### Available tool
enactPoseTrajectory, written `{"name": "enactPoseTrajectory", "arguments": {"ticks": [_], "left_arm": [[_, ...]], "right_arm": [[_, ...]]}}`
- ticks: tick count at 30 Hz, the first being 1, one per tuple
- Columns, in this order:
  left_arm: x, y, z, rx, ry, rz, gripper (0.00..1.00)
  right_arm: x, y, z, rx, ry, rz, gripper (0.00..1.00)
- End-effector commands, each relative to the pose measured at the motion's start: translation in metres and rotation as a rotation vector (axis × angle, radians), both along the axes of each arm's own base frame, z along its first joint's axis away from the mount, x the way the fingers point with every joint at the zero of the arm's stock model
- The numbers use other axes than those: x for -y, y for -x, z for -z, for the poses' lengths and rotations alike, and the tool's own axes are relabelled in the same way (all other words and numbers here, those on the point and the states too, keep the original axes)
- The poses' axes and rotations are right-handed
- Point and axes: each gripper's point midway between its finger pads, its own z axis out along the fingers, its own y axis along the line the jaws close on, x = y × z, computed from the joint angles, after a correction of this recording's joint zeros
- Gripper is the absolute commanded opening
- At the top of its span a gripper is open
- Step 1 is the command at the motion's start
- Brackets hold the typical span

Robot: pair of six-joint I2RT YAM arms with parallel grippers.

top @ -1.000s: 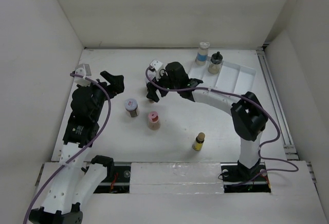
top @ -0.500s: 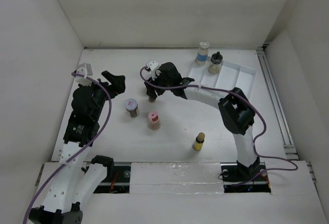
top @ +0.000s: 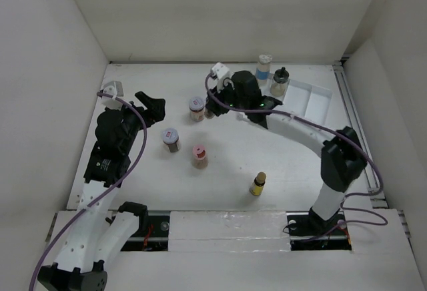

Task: Organize the condiment bottles

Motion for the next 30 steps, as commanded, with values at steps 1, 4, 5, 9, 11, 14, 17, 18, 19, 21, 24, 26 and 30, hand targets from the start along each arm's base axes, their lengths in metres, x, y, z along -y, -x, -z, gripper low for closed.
{"name": "enactPoseTrajectory", "arguments": {"ticks": [1, 4, 5, 9, 11, 14, 17, 18, 19, 21, 24, 26, 30], "left_arm": [[0.007, -0.002, -0.018, 0.065, 0.004, 0.038, 0.84], [0.007, -0.002, -0.018, 0.065, 0.004, 0.038, 0.84], [0.007, -0.002, -0.018, 0.065, 0.004, 0.038, 0.84], [0.010, -0.001, -0.021, 0.074, 0.007, 0.056, 0.84], [0.010, -0.003, -0.018, 0.065, 0.005, 0.056, 0.84], [0.010, -0.003, -0.018, 0.065, 0.005, 0.056, 0.84], [0.010, -0.003, -0.018, 0.065, 0.005, 0.056, 0.84], [0.011, -0.005, -0.015, 0.056, 0.004, 0.056, 0.84], [0.011, -0.005, -0.015, 0.056, 0.004, 0.056, 0.84], [0.013, -0.004, -0.015, 0.055, 0.005, 0.067, 0.84], [0.013, -0.004, -0.015, 0.055, 0.005, 0.067, 0.84], [0.013, -0.005, -0.018, 0.064, 0.006, 0.067, 0.84], [0.014, -0.004, -0.018, 0.064, 0.008, 0.078, 0.84]], "right_arm": [[0.067, -0.051, -0.079, 0.185, -0.111, 0.205, 0.27], [0.141, -0.092, -0.068, 0.178, -0.078, 0.375, 0.26], [0.140, -0.094, -0.060, 0.164, -0.068, 0.375, 0.26], [0.175, -0.130, -0.031, 0.121, -0.031, 0.461, 0.26], [0.184, -0.142, -0.029, 0.119, -0.029, 0.482, 0.26], [0.196, -0.151, -0.011, 0.090, -0.014, 0.501, 0.26], [0.195, -0.154, 0.010, 0.042, -0.008, 0.488, 0.27], [0.195, -0.155, 0.015, 0.029, -0.010, 0.492, 0.27], [0.194, -0.156, 0.027, 0.010, 0.001, 0.492, 0.27], [0.193, -0.153, 0.036, -0.013, 0.000, 0.488, 0.31], [0.191, -0.148, 0.051, -0.045, 0.013, 0.493, 0.58], [0.191, -0.145, 0.041, -0.031, 0.005, 0.493, 0.77], [0.195, -0.129, 0.001, 0.029, -0.020, 0.503, 0.93]]}}
